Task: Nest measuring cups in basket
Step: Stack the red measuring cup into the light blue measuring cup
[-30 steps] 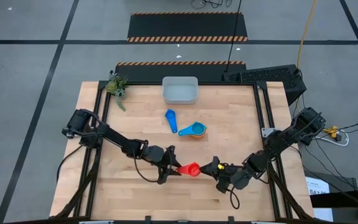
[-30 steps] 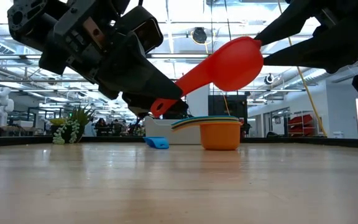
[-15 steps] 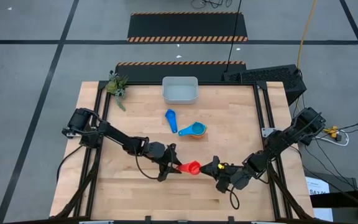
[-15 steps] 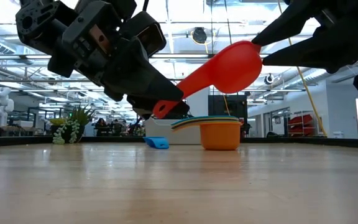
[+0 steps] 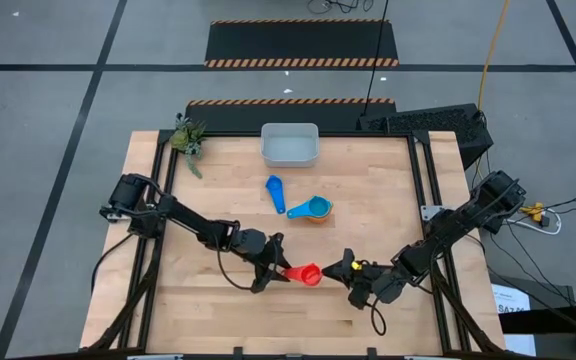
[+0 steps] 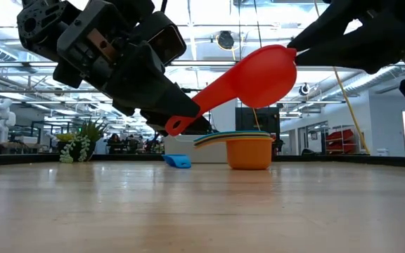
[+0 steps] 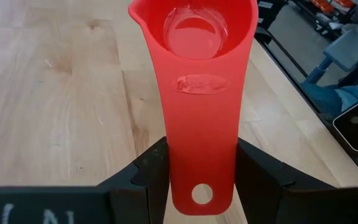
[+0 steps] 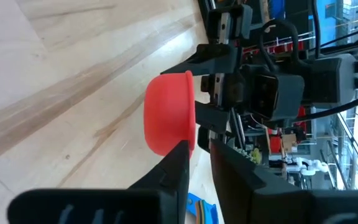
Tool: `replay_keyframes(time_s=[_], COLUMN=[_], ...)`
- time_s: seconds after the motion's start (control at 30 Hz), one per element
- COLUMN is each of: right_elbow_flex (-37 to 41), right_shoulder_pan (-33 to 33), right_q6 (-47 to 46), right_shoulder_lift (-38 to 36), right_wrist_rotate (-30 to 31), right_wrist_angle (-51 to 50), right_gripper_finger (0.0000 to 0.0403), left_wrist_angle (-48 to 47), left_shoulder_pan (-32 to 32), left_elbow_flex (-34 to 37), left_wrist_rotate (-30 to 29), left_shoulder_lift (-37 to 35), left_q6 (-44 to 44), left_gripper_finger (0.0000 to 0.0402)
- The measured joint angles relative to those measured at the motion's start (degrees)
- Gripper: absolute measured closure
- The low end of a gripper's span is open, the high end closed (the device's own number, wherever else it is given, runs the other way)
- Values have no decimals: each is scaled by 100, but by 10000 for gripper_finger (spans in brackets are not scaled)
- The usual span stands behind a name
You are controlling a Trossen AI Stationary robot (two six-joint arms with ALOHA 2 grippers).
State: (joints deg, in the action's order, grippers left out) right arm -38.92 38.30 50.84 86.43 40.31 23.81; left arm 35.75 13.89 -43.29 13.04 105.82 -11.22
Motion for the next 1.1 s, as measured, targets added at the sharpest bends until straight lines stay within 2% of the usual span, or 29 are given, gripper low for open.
replay_keyframes(time_s=[0.77, 1.1], right_elbow_flex=[0, 0], right_shoulder_pan=[-246, -278], right_q6=[-191, -212], right_shoulder_lift=[0, 0], right_wrist_rotate=[-465, -734], right_wrist_angle=[-98, -92], right_gripper_finger=[345, 399], left_wrist_angle=[87, 81], left_shoulder_pan=[0, 4], left_elbow_flex=[2, 4], left_wrist_rotate=[-2, 40], left_shoulder_lift=[0, 2], left_q6=[-4, -4], left_gripper_finger=[248, 247])
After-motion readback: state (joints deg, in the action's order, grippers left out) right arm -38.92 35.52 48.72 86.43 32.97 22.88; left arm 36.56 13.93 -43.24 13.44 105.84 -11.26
